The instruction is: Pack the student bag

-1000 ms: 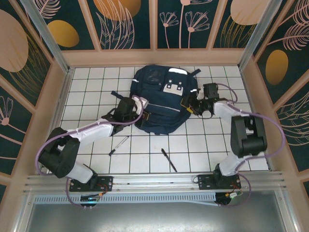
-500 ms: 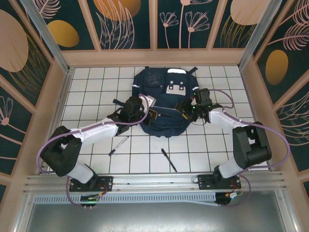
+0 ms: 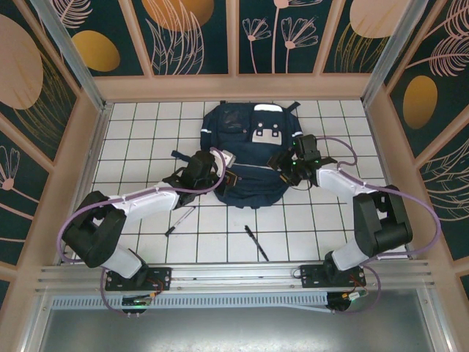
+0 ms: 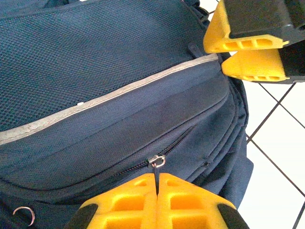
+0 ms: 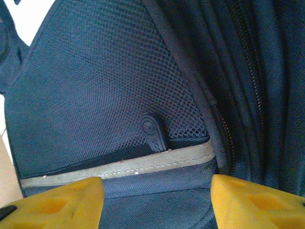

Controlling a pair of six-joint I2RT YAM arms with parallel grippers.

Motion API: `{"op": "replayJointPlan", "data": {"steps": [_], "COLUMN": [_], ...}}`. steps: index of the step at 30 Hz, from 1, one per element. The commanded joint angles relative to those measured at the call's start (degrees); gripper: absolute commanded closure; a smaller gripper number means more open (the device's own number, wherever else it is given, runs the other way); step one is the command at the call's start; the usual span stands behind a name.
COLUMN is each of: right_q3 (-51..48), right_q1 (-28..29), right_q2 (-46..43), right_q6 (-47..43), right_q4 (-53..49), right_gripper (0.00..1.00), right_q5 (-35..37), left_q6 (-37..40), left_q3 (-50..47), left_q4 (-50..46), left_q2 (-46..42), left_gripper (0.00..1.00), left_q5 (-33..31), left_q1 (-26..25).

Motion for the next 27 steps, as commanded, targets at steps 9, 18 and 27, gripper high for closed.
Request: {"op": "replayJointPlan", "data": {"steps": [9, 18, 27], "right_q3": [-2.9, -1.3, 3.2], "right_q1": [0.9, 2.9, -2.1], "right_q2": [-2.2, 1.4, 1.7], "right_q6": [-1.3, -0.3, -11.5], "right_q4": [-3.5, 2.5, -2.3], "right_gripper": [0.37, 0.63, 1.0], "right_q5": [5.2, -0.7, 4.0], "left_q6": [1.3, 0.2, 1.8], "left_q3": [-2.2, -0.2, -1.1], "left_q4": [2.0, 3.1, -2.1], "left_q2": [-0.7, -0.5, -2.7], "left_gripper": [1.0, 1.0, 1.0], "left_q5": [2.0, 2.4, -9.5], "left_q1": [0.0, -0.8, 0.7]}}
